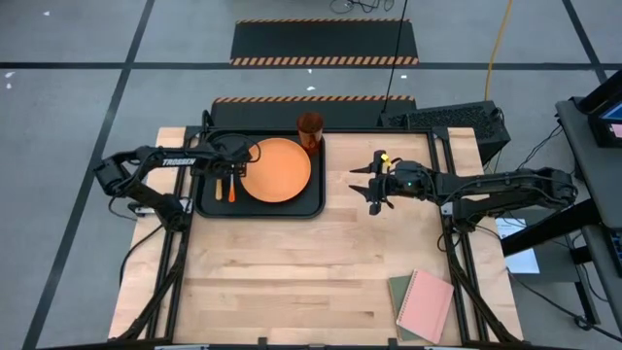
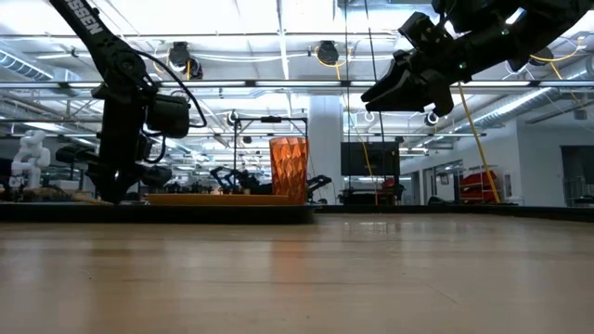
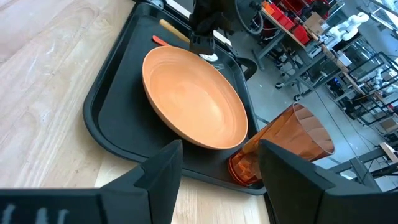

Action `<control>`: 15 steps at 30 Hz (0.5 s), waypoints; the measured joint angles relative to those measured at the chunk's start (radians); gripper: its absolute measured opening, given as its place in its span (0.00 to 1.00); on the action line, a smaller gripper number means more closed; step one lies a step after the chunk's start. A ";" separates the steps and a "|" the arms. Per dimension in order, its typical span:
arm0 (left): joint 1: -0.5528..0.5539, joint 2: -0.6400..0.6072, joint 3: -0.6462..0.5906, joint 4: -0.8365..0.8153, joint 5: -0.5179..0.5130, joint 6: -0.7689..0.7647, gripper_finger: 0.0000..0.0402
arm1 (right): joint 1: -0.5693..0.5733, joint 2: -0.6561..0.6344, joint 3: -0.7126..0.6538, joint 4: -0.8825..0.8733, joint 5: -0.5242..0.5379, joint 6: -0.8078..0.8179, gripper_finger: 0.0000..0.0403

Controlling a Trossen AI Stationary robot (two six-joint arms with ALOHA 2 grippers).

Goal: Pick and place plate/cup/fork/spoon on tray
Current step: Put the yellow spoon on the black serving tray to the left of the orange fork

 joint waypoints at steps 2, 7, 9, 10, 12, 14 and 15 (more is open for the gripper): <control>0.000 0.007 0.000 0.014 -0.001 0.004 0.13 | 0.000 0.000 0.000 0.000 0.000 0.000 0.50; 0.001 0.011 0.000 0.016 -0.006 0.004 0.13 | 0.000 0.000 0.000 0.000 0.000 -0.001 0.50; 0.001 0.011 0.000 0.016 -0.009 0.011 0.13 | 0.000 0.000 0.000 0.000 0.000 0.000 0.50; 0.001 0.011 0.000 0.016 -0.012 0.015 0.13 | 0.000 0.000 0.000 0.000 0.000 0.000 0.50; 0.001 0.011 0.000 0.016 -0.013 0.024 0.13 | 0.000 0.000 0.000 -0.001 0.000 0.000 0.50; 0.001 0.011 0.000 0.015 -0.013 0.030 0.13 | 0.000 0.000 0.000 -0.003 0.000 0.000 0.50; 0.001 0.009 0.000 0.015 -0.013 0.033 0.13 | 0.000 0.000 0.000 -0.005 0.000 0.000 0.50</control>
